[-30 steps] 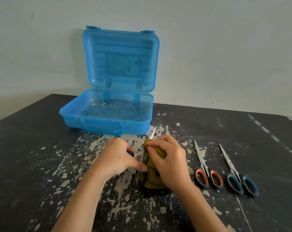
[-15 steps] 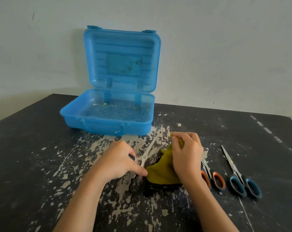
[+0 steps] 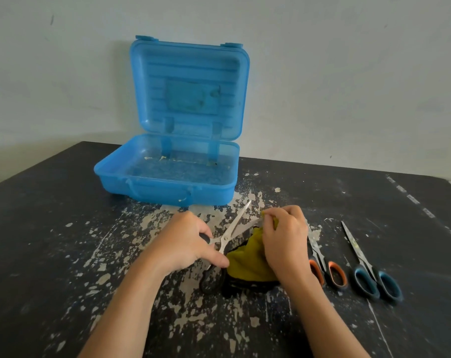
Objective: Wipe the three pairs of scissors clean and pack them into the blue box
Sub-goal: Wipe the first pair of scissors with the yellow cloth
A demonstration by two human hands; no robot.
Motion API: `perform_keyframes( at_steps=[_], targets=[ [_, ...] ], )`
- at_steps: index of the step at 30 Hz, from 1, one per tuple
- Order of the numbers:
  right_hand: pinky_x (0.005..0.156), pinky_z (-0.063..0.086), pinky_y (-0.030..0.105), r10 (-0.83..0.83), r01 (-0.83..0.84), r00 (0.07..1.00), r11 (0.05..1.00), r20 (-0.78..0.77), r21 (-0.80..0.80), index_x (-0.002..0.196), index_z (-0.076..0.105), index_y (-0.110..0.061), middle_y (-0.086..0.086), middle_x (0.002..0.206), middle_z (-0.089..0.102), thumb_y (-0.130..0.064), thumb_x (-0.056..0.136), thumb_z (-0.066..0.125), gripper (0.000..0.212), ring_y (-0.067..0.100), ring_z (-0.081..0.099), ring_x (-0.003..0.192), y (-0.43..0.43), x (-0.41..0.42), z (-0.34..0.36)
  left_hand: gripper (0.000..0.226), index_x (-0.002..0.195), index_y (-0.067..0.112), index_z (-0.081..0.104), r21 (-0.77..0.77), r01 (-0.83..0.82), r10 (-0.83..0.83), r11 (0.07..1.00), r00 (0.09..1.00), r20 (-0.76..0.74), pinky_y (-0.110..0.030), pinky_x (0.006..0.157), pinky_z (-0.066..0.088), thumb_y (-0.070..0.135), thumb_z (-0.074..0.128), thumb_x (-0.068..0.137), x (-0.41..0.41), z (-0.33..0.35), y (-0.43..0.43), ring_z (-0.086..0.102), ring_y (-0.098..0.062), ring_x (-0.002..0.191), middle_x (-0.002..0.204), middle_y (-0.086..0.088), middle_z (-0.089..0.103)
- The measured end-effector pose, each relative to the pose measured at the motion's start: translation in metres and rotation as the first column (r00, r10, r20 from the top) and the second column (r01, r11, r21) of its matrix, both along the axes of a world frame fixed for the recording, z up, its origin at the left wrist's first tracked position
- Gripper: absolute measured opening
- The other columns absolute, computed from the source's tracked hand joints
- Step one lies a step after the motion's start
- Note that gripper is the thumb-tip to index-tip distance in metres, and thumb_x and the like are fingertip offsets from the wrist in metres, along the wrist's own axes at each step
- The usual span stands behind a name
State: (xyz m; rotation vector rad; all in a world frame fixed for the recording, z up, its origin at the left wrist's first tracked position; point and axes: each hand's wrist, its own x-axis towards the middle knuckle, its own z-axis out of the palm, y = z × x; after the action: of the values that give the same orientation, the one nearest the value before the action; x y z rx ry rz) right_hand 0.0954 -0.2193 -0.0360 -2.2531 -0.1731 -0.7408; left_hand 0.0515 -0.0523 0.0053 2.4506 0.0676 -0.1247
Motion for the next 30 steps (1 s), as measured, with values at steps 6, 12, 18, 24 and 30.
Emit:
perform_keyframes(
  at_steps=[6,12,18,24,30],
  targets=[
    [0.062,0.032,0.001,0.100,-0.092,0.985,0.994,0.140,-0.063,0.094,0.068,-0.001,0.004,0.092,0.049,-0.002,0.086,0.057,0.013,0.010,0.045,0.075,0.015,-0.011,0.001,0.074,0.117,0.009,0.064,-0.086,-0.051,0.051,0.995,0.999,0.004,-0.032,0.077,0.049,0.040,0.087,0.054,0.000,0.001,0.001,0.061,-0.017,0.091,0.106,-0.006,0.066],
    [0.072,0.028,0.015,-0.011,0.021,0.988,0.998,-0.154,0.065,0.112,0.061,-0.007,0.006,0.108,0.049,-0.015,0.095,0.044,0.025,0.013,0.041,0.087,-0.001,0.000,0.003,0.043,0.073,0.005,0.065,-0.189,-0.064,0.068,0.980,0.998,0.013,-0.022,0.048,0.034,0.037,0.088,0.054,0.000,0.003,0.002,0.041,-0.006,0.047,0.053,0.006,0.048],
    [0.087,0.037,0.037,-0.064,0.073,0.991,0.995,0.116,-0.071,0.112,0.062,-0.010,0.007,0.108,0.063,-0.024,0.090,0.050,0.028,0.023,0.046,0.104,0.018,-0.022,0.014,0.033,0.078,0.000,0.065,-0.453,-0.141,0.186,0.880,0.981,0.056,-0.018,0.035,0.030,0.033,0.065,0.086,0.001,0.001,-0.001,0.043,-0.010,0.037,0.051,-0.002,0.053],
    [0.068,0.043,0.036,0.207,-0.145,0.955,0.950,0.211,-0.276,0.091,0.067,-0.019,-0.004,0.089,0.063,-0.040,0.086,0.049,0.028,0.020,0.051,0.085,0.041,-0.048,0.013,0.029,0.085,0.008,0.070,-0.611,-0.167,0.261,0.774,0.963,0.067,-0.027,0.051,0.049,0.015,0.044,0.099,0.002,0.002,-0.005,0.063,-0.017,0.062,0.075,-0.005,0.068],
    [0.069,0.045,0.037,0.185,-0.086,0.961,0.907,0.207,-0.412,0.095,0.065,-0.016,-0.003,0.090,0.065,-0.056,0.078,0.047,0.047,0.023,0.057,0.082,0.042,-0.049,0.013,0.029,0.096,0.014,0.072,-0.752,-0.146,0.242,0.643,0.970,0.018,-0.039,0.091,0.052,0.014,0.043,0.099,0.003,0.002,-0.006,0.067,-0.023,0.100,0.101,-0.007,0.074]
  ],
)
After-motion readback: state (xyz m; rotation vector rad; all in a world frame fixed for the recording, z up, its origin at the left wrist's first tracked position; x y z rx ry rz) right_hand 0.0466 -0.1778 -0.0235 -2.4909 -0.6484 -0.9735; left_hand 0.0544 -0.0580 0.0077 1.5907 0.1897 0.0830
